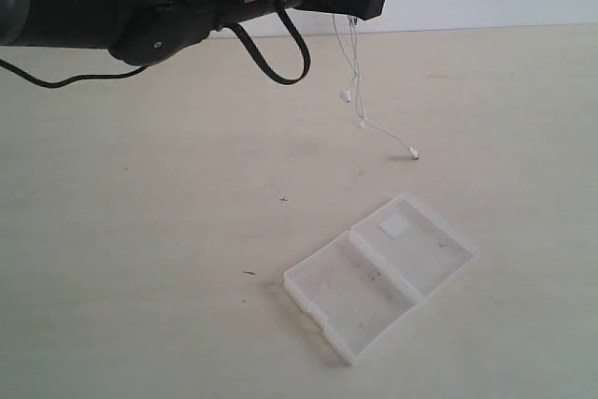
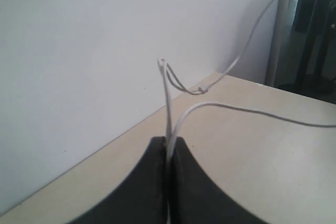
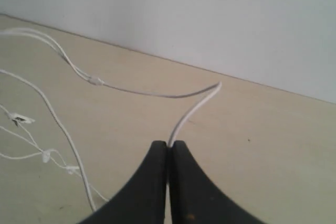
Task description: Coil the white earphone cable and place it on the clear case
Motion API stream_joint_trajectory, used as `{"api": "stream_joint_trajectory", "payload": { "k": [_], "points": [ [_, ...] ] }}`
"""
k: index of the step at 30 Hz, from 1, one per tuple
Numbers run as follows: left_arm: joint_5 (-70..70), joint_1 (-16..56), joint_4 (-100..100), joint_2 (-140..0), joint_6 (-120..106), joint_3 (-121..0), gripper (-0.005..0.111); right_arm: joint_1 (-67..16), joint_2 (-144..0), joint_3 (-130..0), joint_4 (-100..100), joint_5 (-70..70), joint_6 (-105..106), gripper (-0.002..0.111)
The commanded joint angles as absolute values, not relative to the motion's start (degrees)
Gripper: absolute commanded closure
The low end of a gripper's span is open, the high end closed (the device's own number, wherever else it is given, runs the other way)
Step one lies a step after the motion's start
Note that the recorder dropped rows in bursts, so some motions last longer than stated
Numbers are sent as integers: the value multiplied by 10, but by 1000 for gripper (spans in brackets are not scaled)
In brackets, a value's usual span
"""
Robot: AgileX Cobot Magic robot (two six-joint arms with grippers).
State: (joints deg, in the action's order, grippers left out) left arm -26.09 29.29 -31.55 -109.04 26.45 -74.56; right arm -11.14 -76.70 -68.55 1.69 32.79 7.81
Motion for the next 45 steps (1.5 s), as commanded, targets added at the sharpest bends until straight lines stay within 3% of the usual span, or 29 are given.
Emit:
{"api": "stream_joint_trajectory", "payload": {
  "k": [1, 22, 33, 45],
  "points": [
    [-233, 290, -314, -1064, 241, -746, 107, -109, -789, -683, 3, 342, 79, 108],
    [-180, 274, -328, -1007, 242, -746, 107, -110, -841, -596, 18, 220, 74, 107],
    [-179, 274, -328, -1007, 240, -746, 107, -110, -828, -598, 32, 177, 74, 54],
    [-174, 274, -344, -1007, 240, -746, 107, -113, -780, -598, 32, 168, 82, 36]
  ]
}}
